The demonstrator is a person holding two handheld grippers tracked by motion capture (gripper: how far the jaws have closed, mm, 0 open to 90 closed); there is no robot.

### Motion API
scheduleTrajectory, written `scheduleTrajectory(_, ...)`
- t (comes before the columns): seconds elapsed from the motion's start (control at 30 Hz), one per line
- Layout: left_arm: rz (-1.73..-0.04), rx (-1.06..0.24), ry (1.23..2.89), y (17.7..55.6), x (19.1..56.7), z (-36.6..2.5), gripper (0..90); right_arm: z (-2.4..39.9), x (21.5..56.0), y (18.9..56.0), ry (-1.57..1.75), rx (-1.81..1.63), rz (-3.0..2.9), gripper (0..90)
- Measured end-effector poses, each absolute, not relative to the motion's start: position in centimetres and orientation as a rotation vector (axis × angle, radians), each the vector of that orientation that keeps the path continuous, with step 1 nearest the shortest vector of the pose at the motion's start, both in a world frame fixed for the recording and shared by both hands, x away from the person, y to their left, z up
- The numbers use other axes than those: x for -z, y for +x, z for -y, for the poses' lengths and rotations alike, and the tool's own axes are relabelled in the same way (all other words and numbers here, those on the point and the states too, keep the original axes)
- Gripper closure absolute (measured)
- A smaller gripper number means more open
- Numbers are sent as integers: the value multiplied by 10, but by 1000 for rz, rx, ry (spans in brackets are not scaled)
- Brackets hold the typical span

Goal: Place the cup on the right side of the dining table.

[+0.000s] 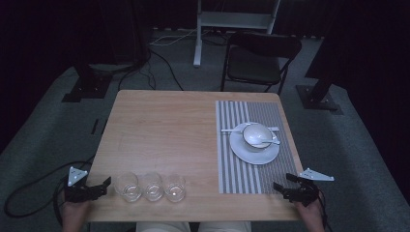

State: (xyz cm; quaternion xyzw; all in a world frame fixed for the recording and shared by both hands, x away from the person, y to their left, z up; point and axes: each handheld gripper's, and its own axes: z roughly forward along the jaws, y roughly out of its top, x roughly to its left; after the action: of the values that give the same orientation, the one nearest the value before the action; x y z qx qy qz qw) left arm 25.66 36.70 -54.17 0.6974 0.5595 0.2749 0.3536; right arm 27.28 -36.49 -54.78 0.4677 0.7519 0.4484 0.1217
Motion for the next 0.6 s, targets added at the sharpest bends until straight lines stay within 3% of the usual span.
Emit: scheduleTrajectory(0.6, -1441, -674, 1813, 258, 542, -368, 2, 362, 547, 273, 1372, -1228, -2198, 132)
